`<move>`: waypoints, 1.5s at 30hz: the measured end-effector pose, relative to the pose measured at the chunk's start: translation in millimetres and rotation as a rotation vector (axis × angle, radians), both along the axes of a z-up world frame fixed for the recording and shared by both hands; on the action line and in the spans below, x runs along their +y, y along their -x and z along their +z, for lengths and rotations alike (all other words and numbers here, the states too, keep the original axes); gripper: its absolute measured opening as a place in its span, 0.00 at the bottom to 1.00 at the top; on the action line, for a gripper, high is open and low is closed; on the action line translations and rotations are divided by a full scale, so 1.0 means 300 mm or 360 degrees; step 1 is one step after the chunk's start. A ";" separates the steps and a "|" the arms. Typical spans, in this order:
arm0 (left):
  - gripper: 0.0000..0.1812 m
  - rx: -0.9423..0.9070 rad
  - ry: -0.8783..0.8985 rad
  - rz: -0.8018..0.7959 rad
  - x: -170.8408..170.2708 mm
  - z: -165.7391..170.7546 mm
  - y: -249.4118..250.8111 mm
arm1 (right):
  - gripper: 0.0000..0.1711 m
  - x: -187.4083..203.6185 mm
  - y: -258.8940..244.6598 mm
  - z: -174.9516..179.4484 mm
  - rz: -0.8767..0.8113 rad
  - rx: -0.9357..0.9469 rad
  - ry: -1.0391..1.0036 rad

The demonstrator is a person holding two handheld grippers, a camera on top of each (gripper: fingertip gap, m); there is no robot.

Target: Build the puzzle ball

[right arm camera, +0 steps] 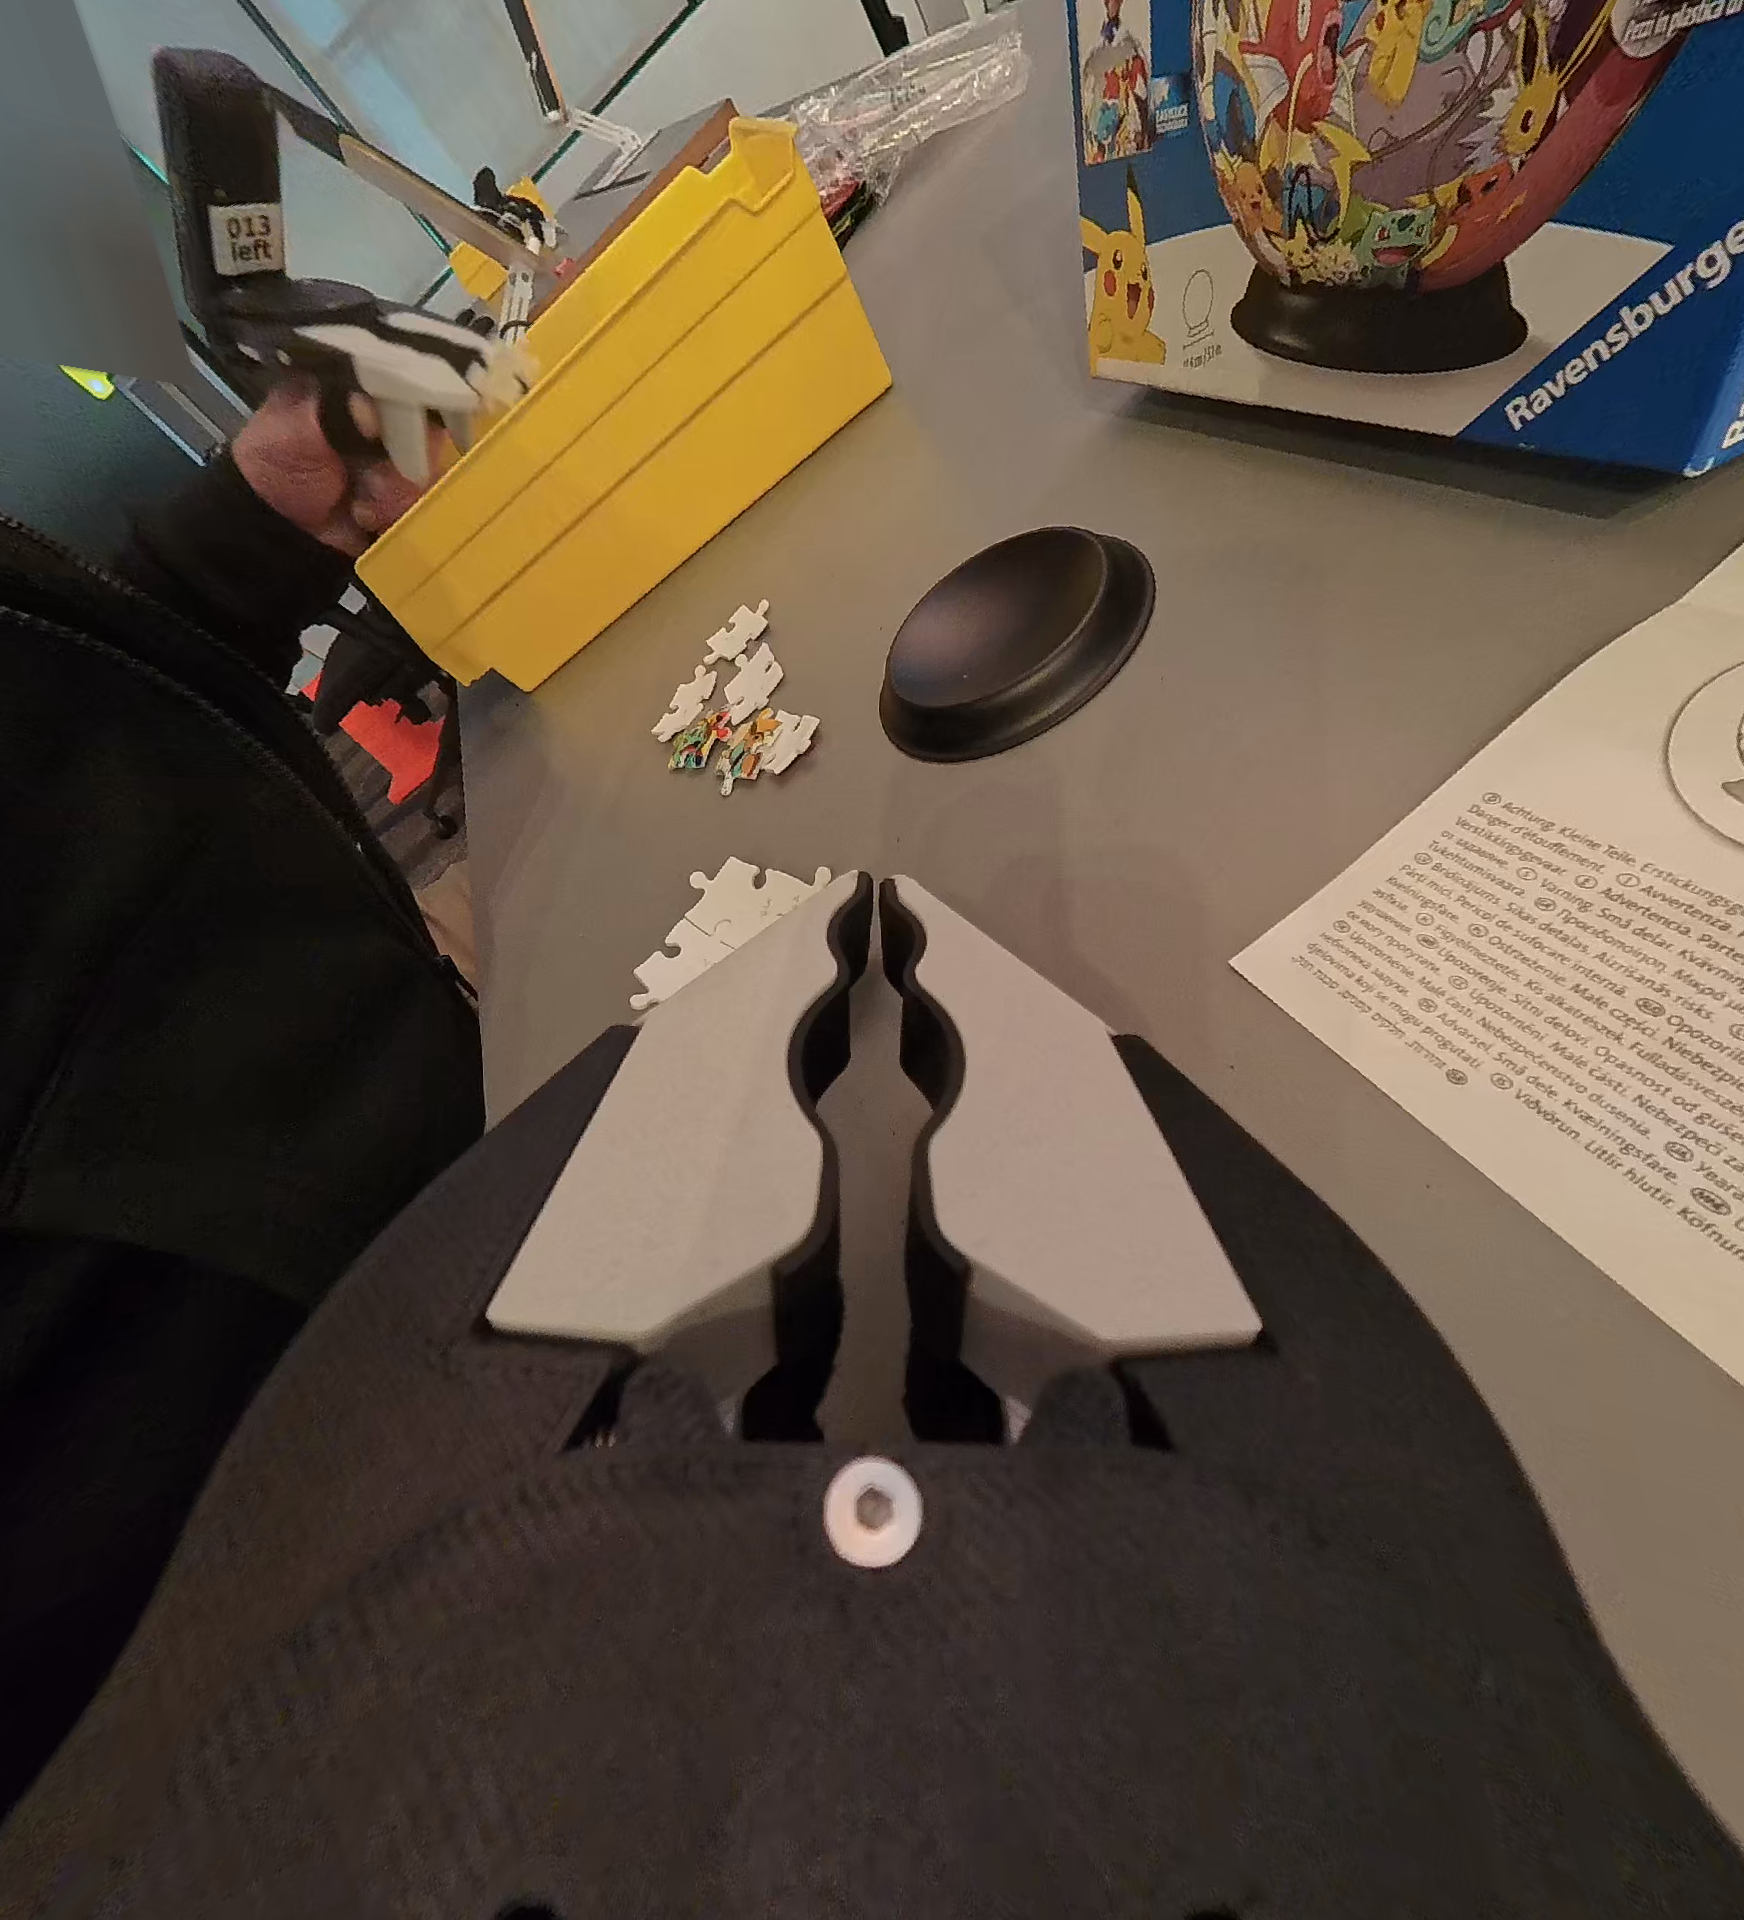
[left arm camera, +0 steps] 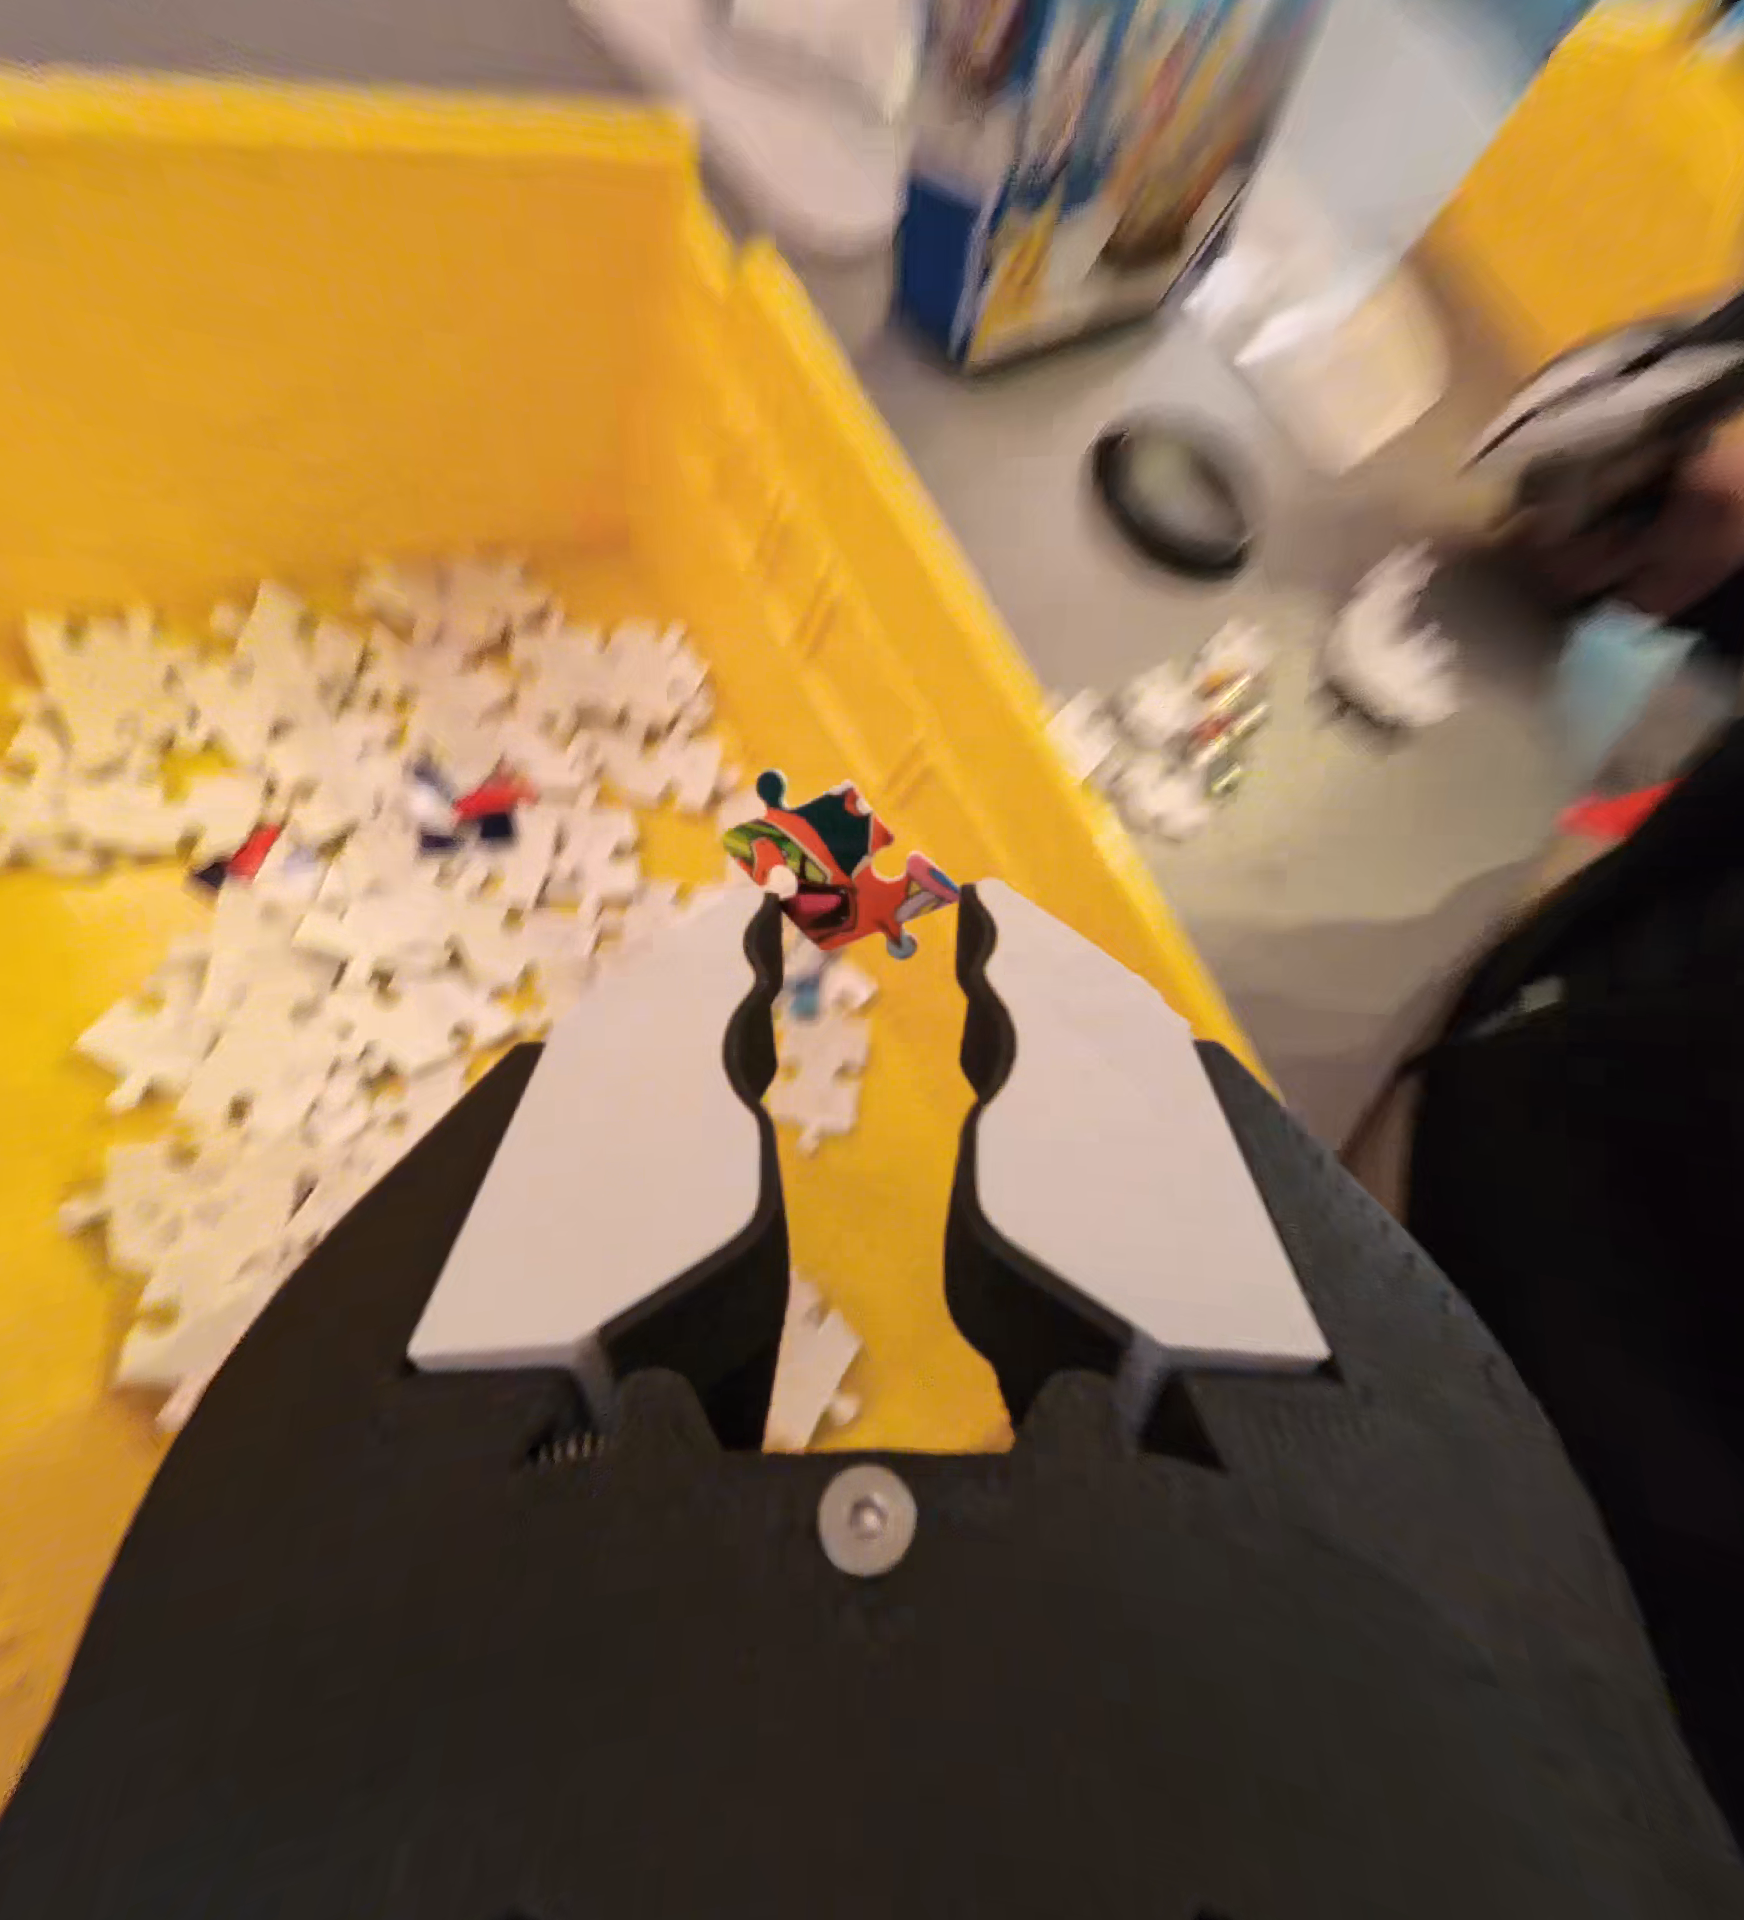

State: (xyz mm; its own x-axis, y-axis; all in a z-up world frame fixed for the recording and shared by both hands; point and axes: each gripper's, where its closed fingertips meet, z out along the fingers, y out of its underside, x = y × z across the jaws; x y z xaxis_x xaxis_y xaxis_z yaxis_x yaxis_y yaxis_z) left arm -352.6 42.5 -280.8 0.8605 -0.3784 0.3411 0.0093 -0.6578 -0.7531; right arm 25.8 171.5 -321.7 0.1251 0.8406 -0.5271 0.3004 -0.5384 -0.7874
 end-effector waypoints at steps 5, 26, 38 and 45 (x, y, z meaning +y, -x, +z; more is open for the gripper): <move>0.18 -0.0678 -0.0423 -0.0053 -0.010 0.229 -0.010 | 0.00 0.001 -0.002 0.004 -0.0003 0.0013 -0.0004; 0.18 0.0574 0.0414 0.0188 0.074 -0.203 0.104 | 0.00 -0.001 -0.002 0.007 0.0000 0.0019 -0.0008; 0.19 0.0945 0.0437 -0.0287 0.037 -0.266 -0.013 | 0.00 0.002 0.002 -0.003 -0.0002 -0.0011 0.0004; 0.19 0.0865 0.0547 -0.0342 0.025 -0.324 -0.045 | 0.00 0.002 0.002 -0.003 -0.0005 -0.0012 0.0001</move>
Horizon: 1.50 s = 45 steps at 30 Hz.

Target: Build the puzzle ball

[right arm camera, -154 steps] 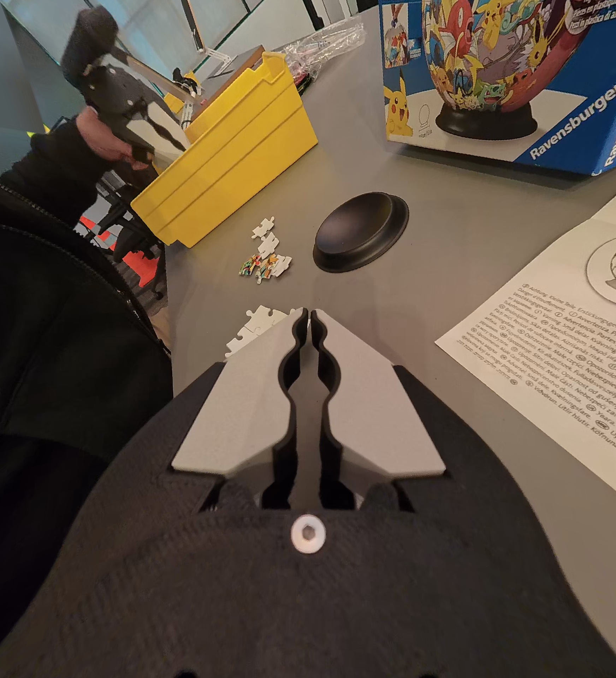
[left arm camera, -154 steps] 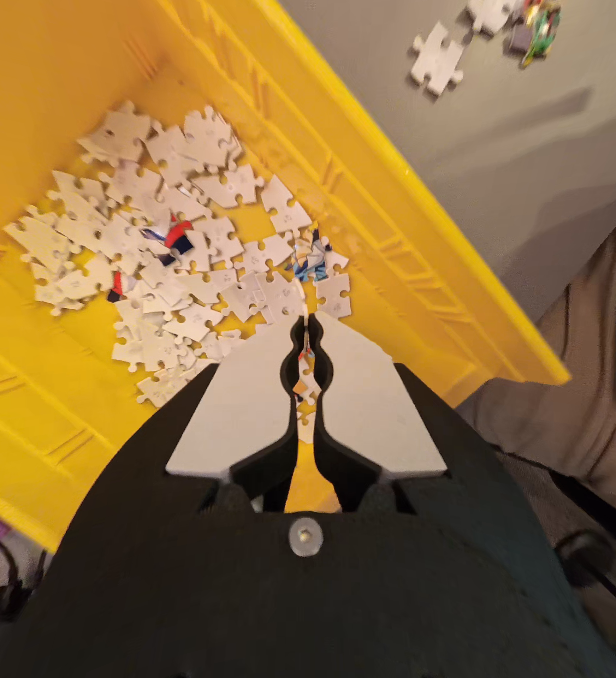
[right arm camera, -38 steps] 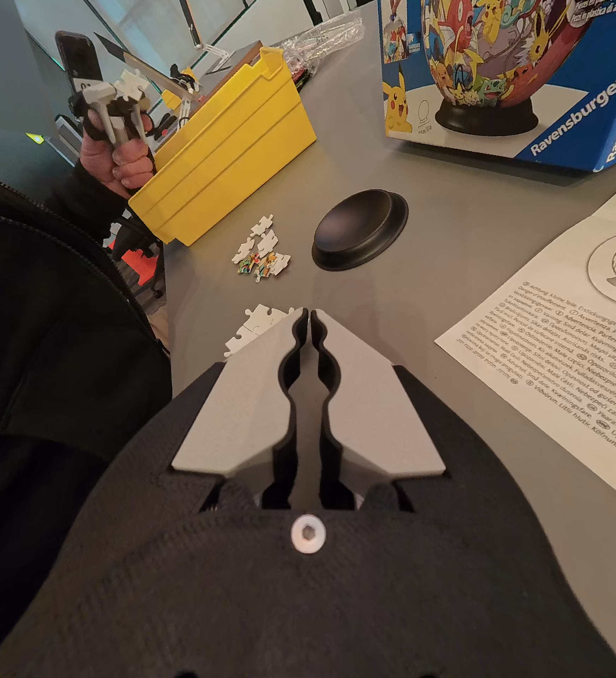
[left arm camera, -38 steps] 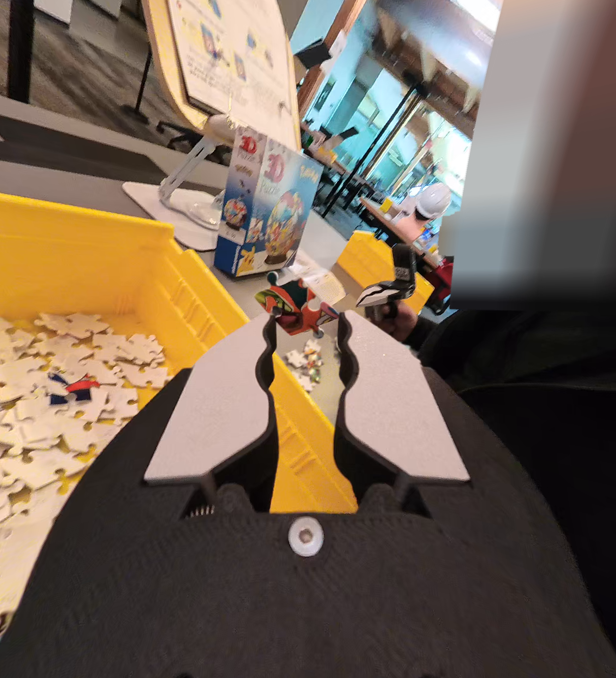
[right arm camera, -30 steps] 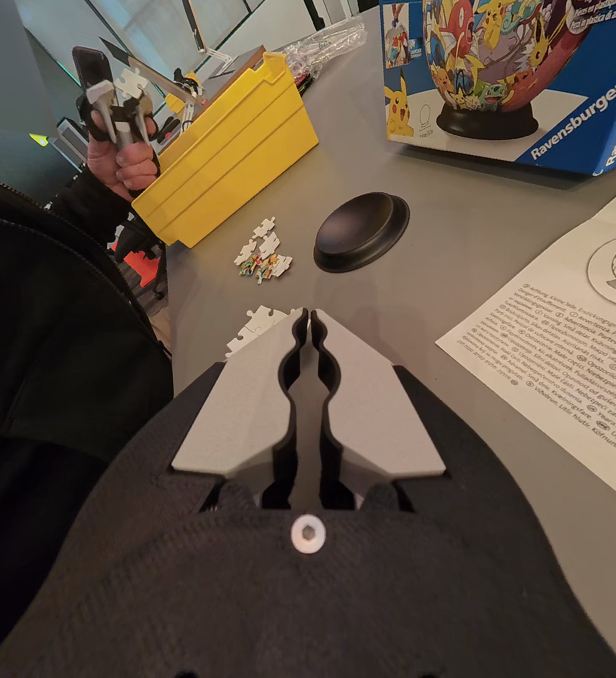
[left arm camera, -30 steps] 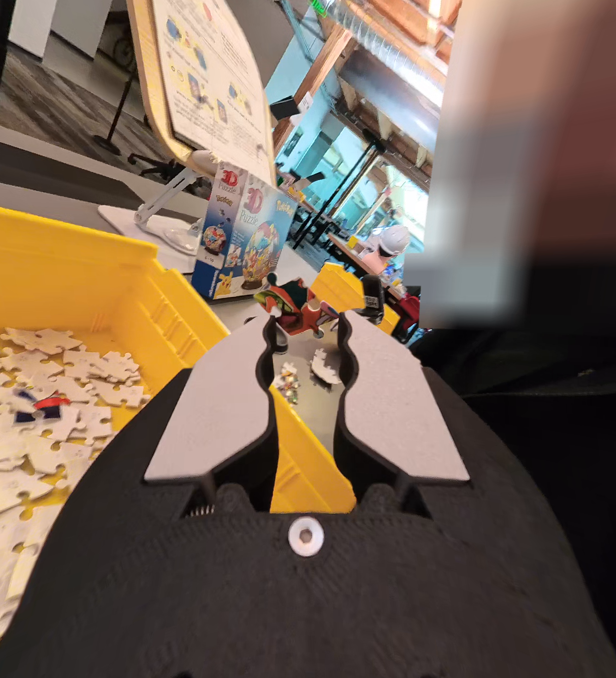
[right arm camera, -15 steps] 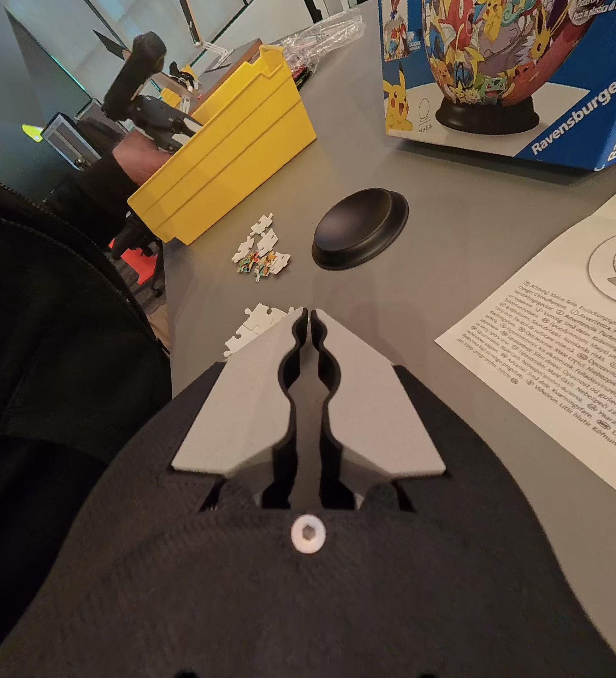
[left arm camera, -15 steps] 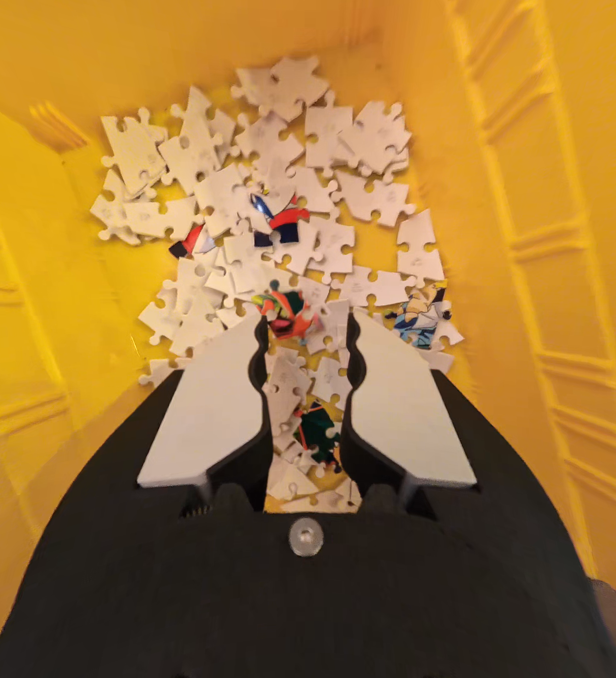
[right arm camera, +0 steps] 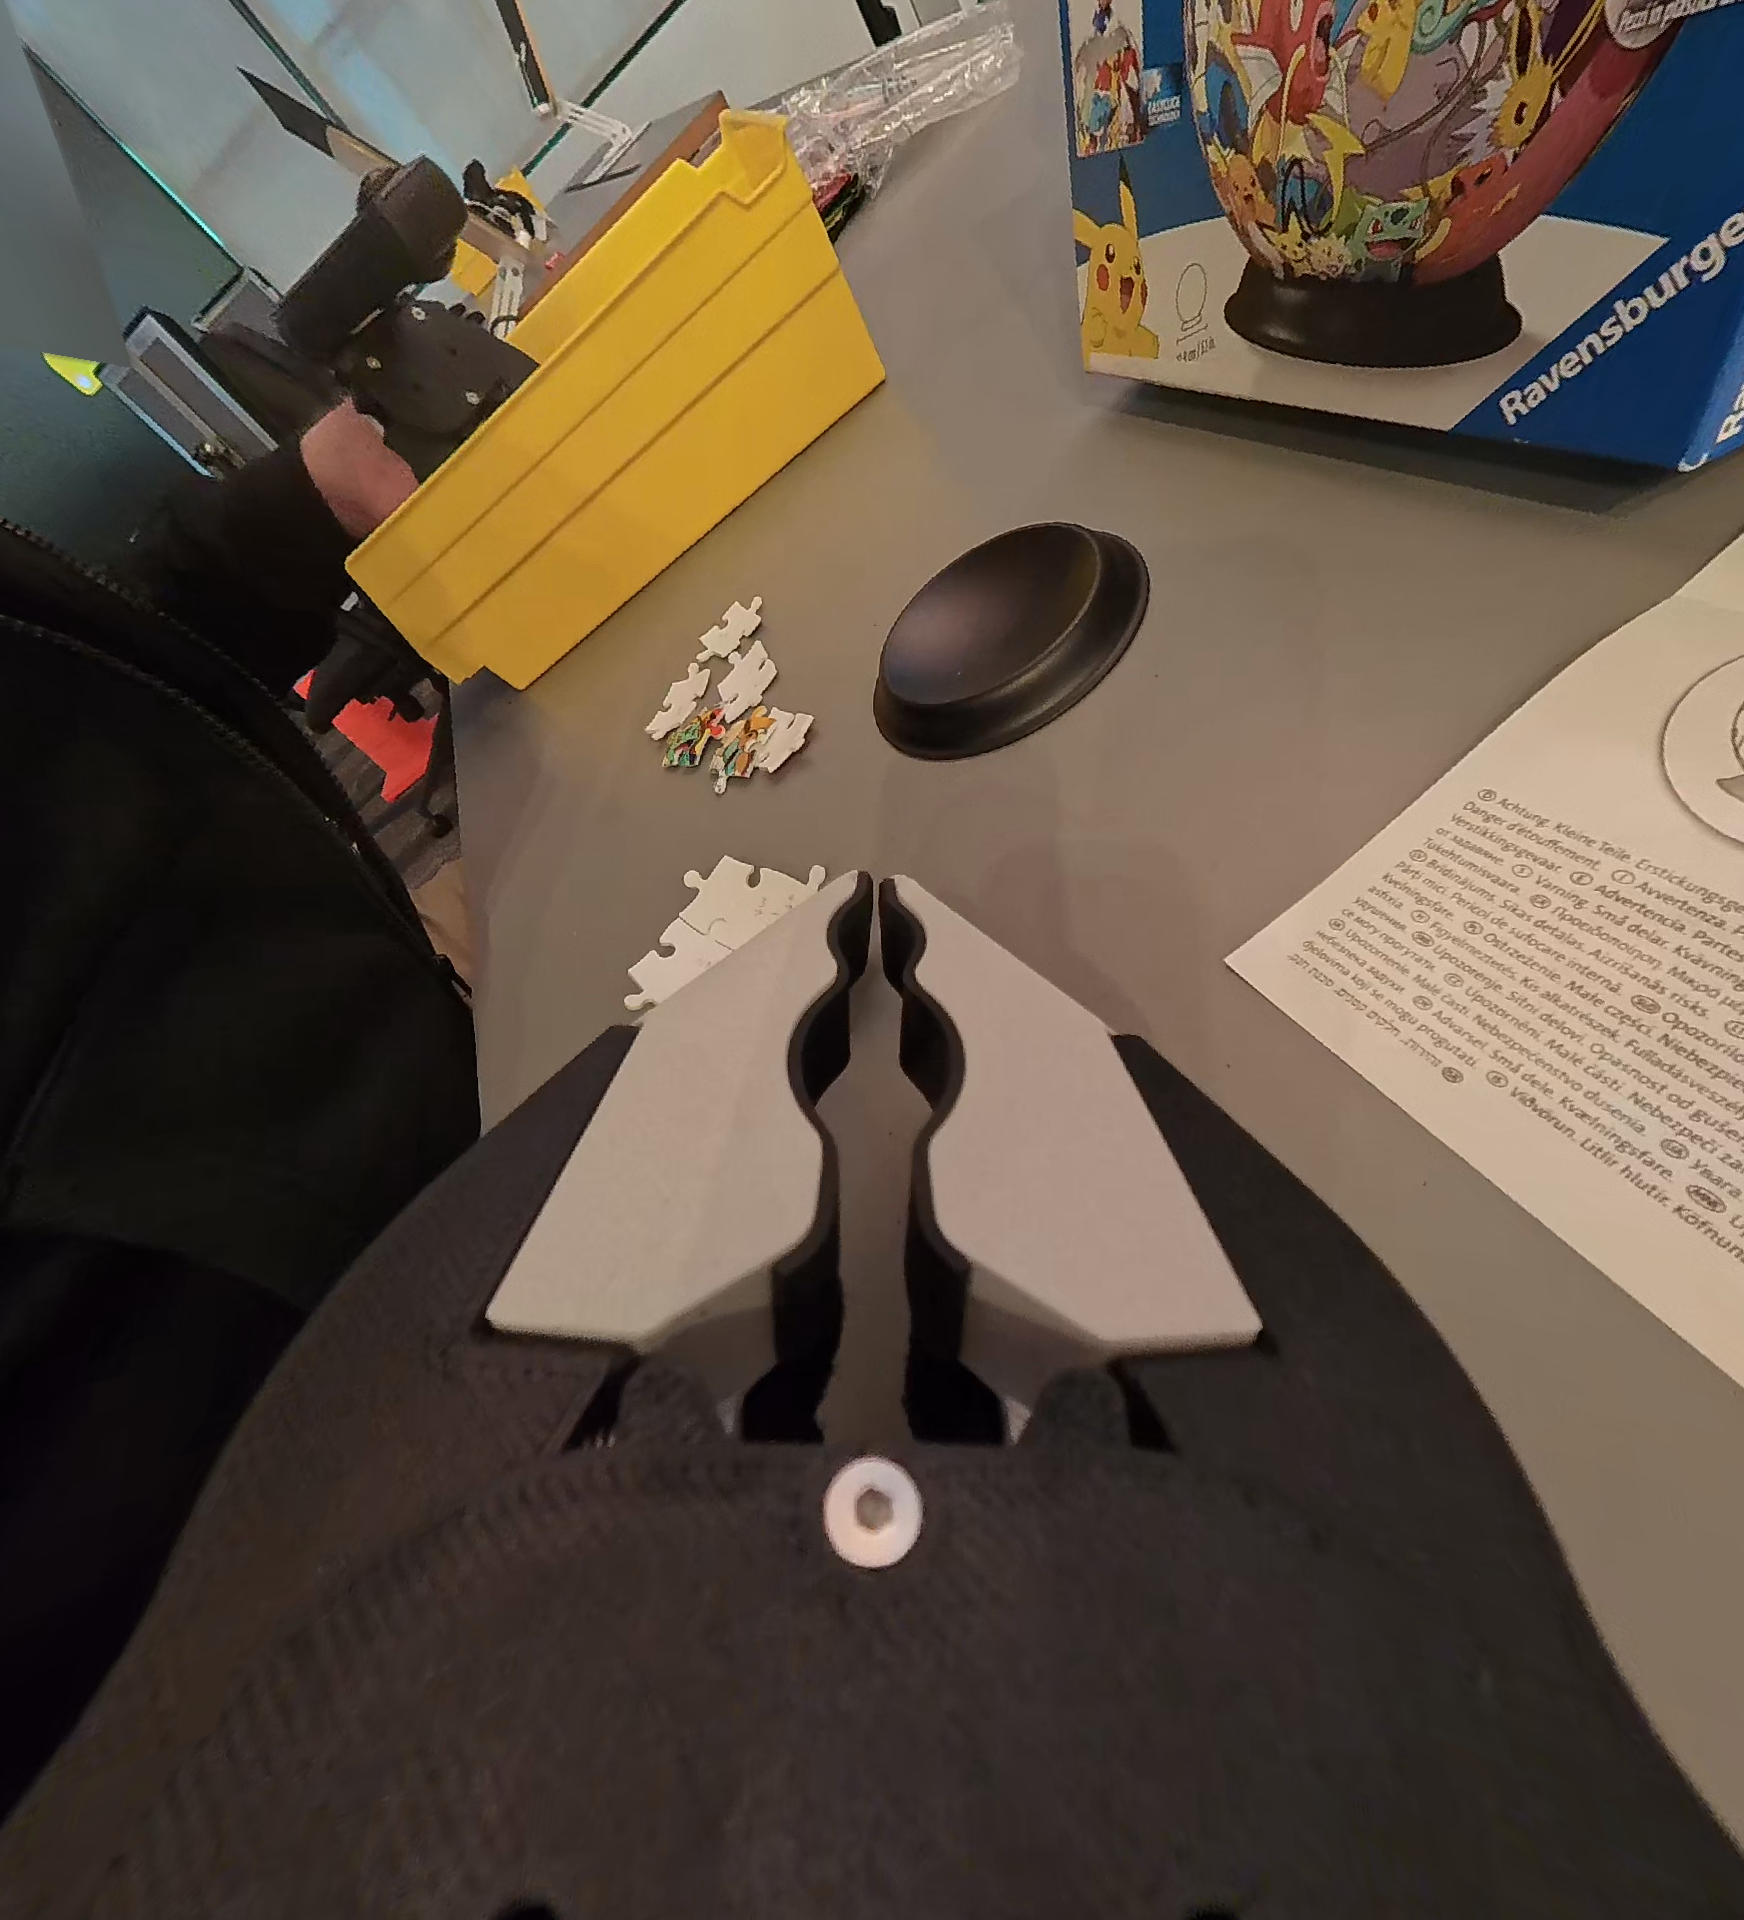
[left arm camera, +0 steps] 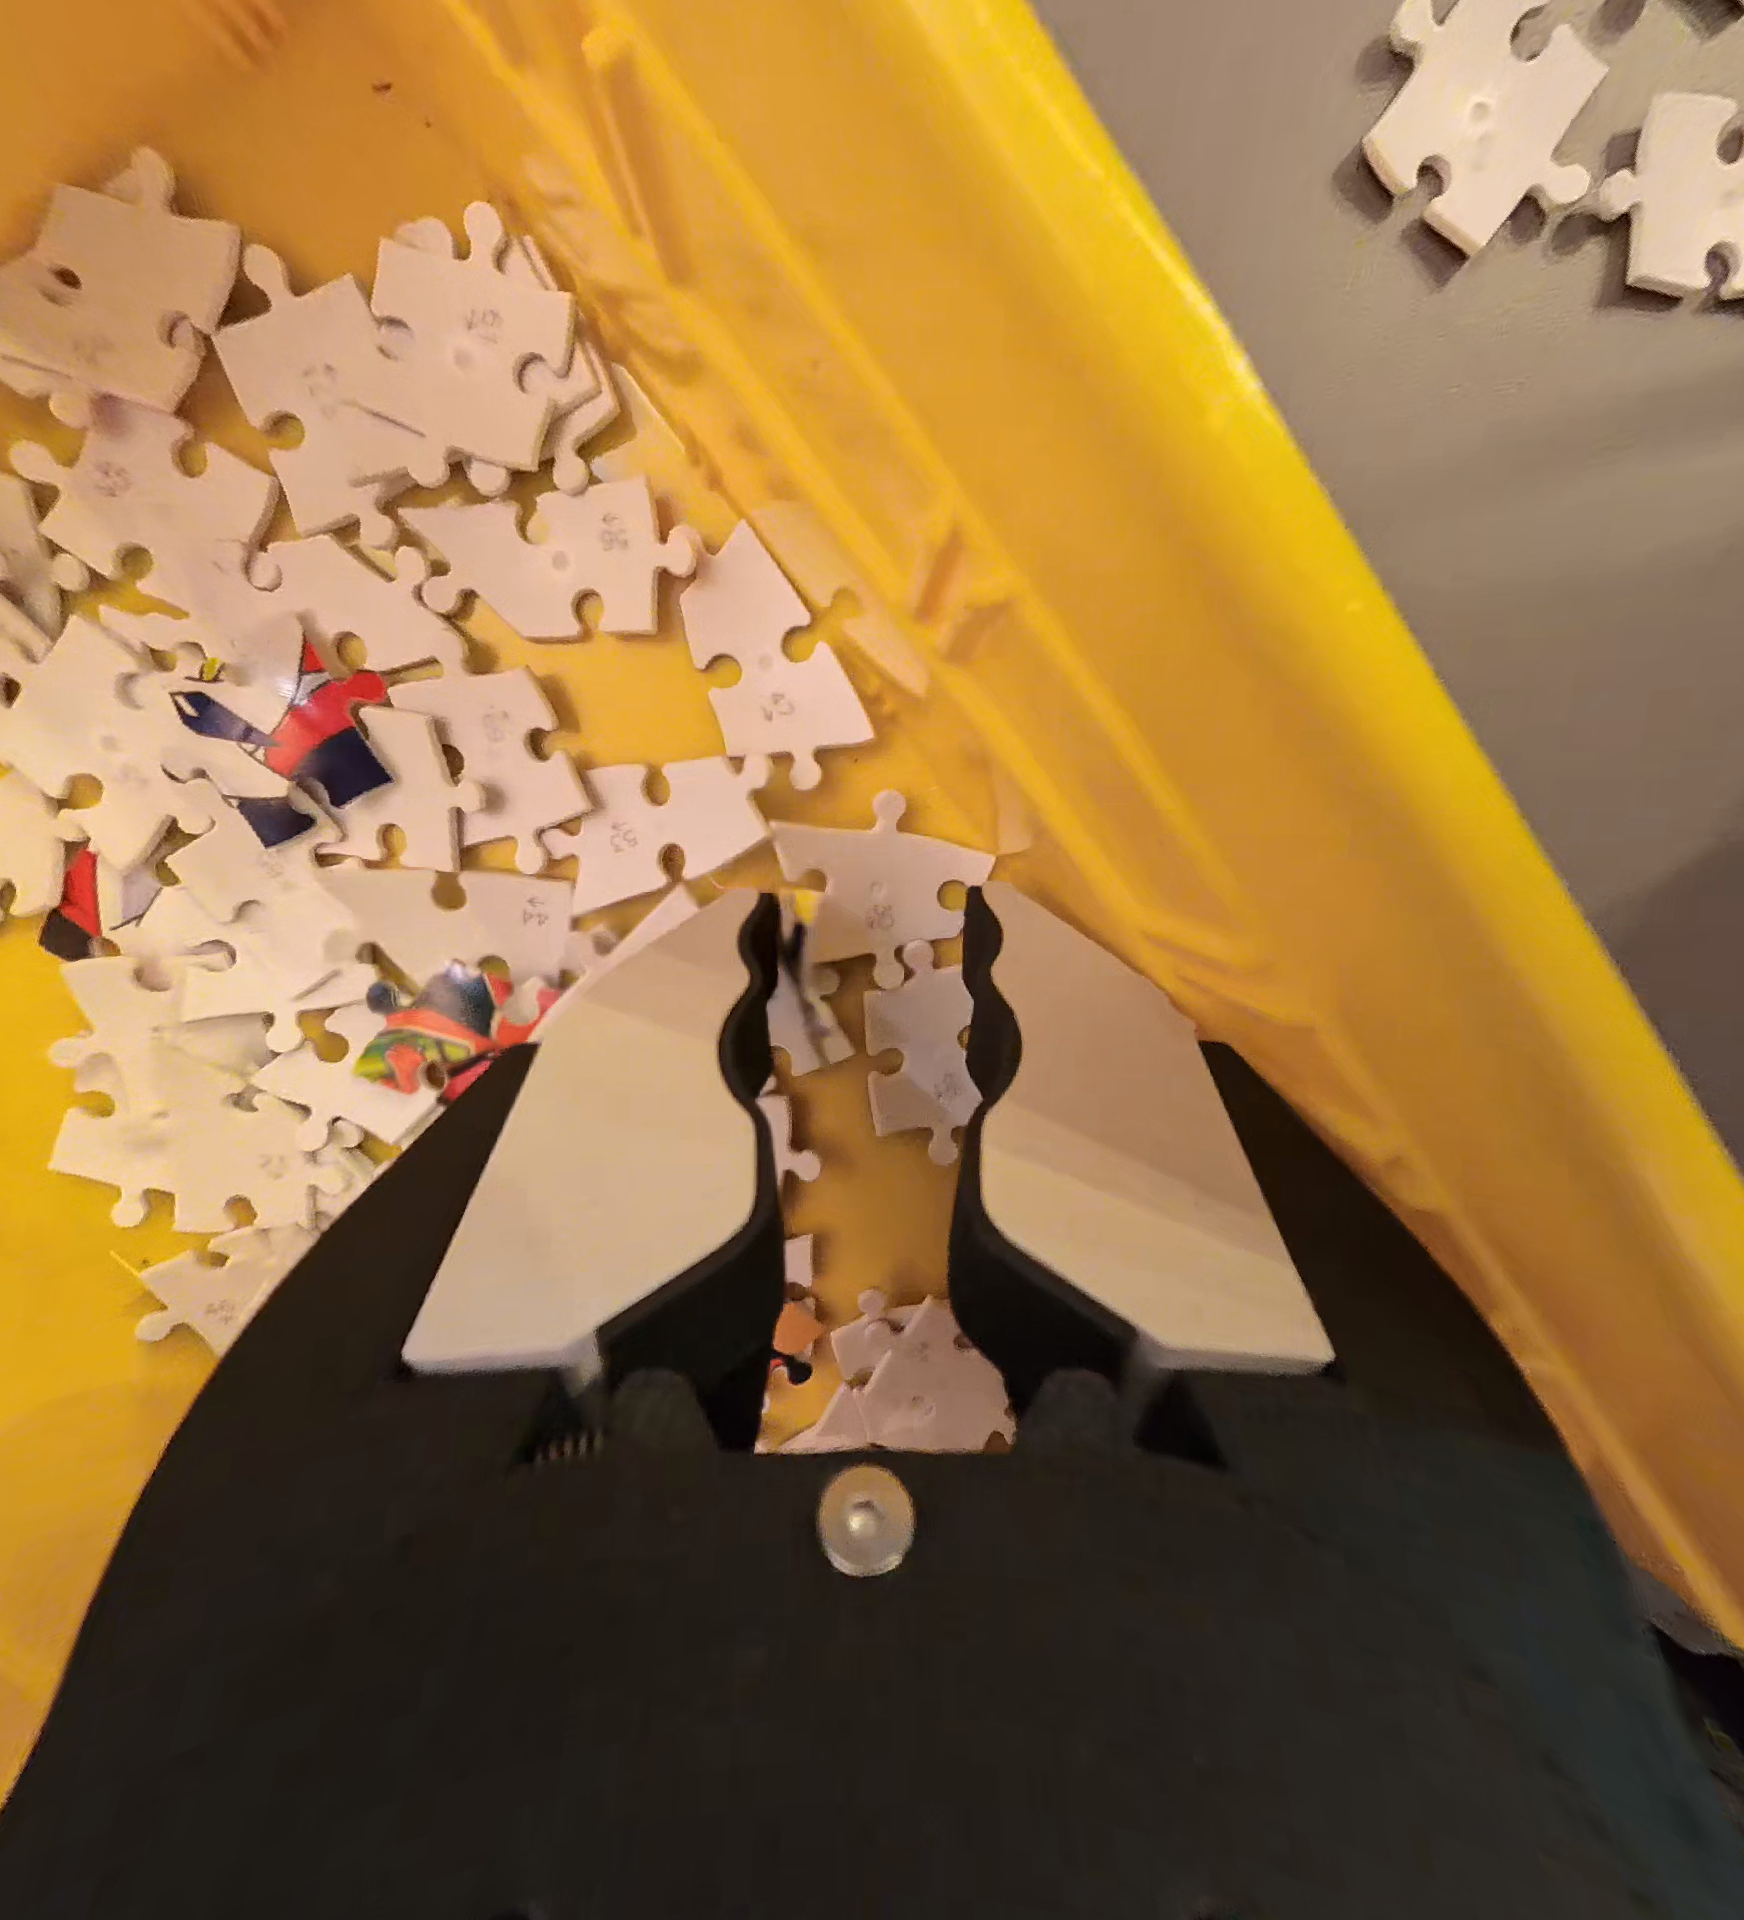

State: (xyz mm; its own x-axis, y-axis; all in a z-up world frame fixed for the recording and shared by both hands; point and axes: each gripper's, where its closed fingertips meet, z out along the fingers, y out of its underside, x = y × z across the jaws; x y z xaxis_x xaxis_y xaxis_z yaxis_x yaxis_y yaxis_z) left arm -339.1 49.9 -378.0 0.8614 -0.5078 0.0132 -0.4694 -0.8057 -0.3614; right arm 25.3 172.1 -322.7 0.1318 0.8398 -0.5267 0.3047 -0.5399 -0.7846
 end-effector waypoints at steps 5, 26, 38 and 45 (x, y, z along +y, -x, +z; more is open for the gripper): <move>0.15 -0.0068 0.0006 0.0046 0.004 0.002 0.002 | 0.00 -0.001 -0.001 0.002 0.0003 0.0008 0.0002; 0.21 -0.0277 -0.0026 0.0195 0.000 0.038 0.072 | 0.00 -0.001 -0.006 0.013 0.0001 0.0041 -0.0005; 0.21 0.0121 0.0064 0.0221 -0.100 0.089 0.211 | 0.00 -0.001 -0.005 0.009 0.0002 0.0030 -0.0001; 0.25 0.0213 0.0396 0.0292 -0.204 0.025 0.260 | 0.00 0.000 -0.004 0.007 0.0000 0.0023 -0.0003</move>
State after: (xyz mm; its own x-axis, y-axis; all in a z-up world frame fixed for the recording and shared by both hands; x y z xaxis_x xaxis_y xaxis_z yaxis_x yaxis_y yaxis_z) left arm -416.9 -11.2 -370.6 0.9405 -0.3397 -0.0023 -0.3386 -0.9368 -0.0882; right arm 26.4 172.0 -320.7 0.1243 0.8408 -0.5269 0.2931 -0.5384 -0.7901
